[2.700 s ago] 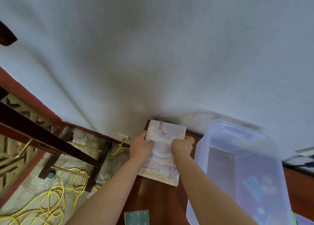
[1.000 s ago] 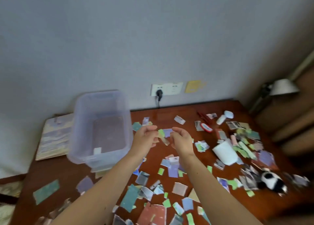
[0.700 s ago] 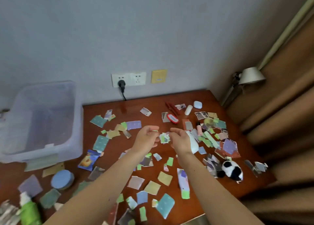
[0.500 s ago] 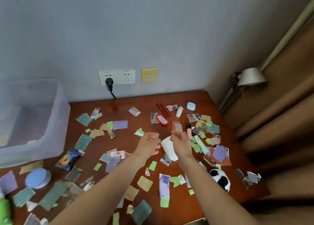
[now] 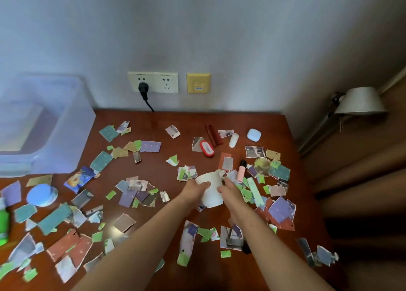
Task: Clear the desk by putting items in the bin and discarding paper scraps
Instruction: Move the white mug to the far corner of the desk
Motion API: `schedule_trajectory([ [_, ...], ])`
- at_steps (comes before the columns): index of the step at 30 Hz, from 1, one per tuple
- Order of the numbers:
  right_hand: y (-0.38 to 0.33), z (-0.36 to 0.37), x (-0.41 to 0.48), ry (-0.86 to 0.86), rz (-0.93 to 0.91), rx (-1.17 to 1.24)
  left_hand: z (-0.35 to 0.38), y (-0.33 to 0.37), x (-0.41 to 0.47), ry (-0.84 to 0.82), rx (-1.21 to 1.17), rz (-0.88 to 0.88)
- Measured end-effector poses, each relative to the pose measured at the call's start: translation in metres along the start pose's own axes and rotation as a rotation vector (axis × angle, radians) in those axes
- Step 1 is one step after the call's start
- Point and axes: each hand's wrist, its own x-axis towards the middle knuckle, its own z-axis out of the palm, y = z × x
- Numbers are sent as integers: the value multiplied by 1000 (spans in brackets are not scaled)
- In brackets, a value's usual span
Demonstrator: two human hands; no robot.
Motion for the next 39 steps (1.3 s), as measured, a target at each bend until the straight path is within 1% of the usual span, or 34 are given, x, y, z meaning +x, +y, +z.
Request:
schedule_trajectory([
  [2,-1,1,0,-34,3,4,2,-2,0,5,-28,-5],
  [5,0,2,2,-3,-36,57,2,-4,1,26,-82,-22],
  [7,1,4,0,55,-59,117,1,-8,5,48,-120,1],
  [9,-1,5,-4,122,-96,170,-1,-4,2,38,-168,20],
  [11,-9,5,-7,197,-157,190,-2,4,5,23,-168,63],
  [12,-14,5,-9,235,-189,193,-4,10,2,10,-162,75],
  [14,-26,-1,-19,343,-261,249,-5,33,-7,-74,-104,115],
  [15,-30,-4,-21,354,-289,265,-5,39,-9,-101,-90,140],
  [19,-48,-21,-28,343,-338,344,-4,65,-9,-155,-55,251],
  [22,-64,-42,-29,353,-360,421,10,89,-13,-206,-5,337],
  [24,-73,-59,-24,355,-366,421,24,105,-12,-224,7,374],
  [28,-91,-100,-9,366,-360,474,55,134,-3,-226,65,448],
  [34,-110,-170,35,345,-365,421,115,177,20,-194,110,555],
  [39,-124,-216,76,287,-354,538,159,204,58,-191,139,594],
])
